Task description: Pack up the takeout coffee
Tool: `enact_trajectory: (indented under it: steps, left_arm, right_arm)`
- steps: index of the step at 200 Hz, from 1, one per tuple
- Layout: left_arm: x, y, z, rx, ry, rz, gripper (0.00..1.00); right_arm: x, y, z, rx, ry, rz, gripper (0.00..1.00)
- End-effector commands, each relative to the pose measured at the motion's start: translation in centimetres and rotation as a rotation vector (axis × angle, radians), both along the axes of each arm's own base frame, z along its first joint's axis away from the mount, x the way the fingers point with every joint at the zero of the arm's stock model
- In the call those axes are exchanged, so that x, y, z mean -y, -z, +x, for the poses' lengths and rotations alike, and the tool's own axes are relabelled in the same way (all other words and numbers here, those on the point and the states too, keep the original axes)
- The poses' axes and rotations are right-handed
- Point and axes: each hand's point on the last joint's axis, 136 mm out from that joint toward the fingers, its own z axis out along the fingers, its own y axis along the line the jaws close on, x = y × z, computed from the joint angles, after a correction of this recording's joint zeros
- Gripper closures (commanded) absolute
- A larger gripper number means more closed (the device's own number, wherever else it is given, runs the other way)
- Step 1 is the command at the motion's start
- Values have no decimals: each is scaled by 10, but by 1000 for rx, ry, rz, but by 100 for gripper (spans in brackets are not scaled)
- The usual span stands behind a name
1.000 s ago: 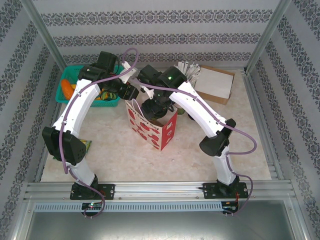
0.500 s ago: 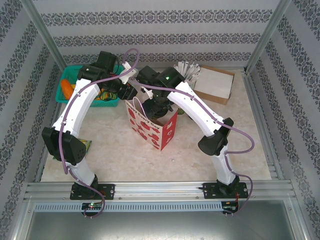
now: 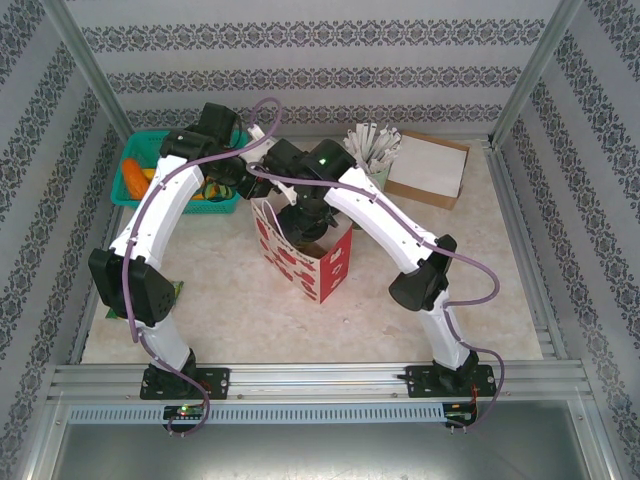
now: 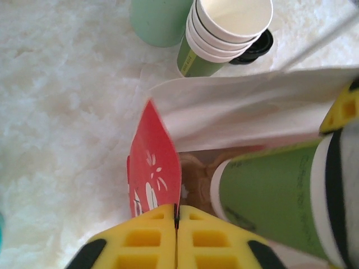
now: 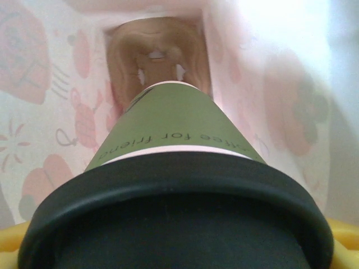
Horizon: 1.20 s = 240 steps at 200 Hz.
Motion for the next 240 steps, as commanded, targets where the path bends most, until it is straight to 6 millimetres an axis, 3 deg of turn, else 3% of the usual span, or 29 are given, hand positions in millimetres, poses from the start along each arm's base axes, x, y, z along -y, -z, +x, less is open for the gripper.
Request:
enact_trajectory:
  steps: [1, 43, 82, 146, 240]
  left_arm:
    - [9, -12, -3, 19, 22, -31, 100]
    - [5, -9, -7, 16, 25, -12, 100]
    - [5, -14, -10, 35, 28, -18, 100]
    - [5, -21, -10, 85, 28, -28, 100]
    - [1, -15, -6, 87, 1, -9, 100]
  right_arm:
    - [23, 2, -13, -30, 2, -109, 32]
    - [49, 1, -3, -15, 97, -173, 32]
    - [45, 13, -22, -107, 63, -183, 32]
    - [62, 16, -42, -165, 145, -231, 32]
    - [59, 33, -44, -224, 137, -258, 32]
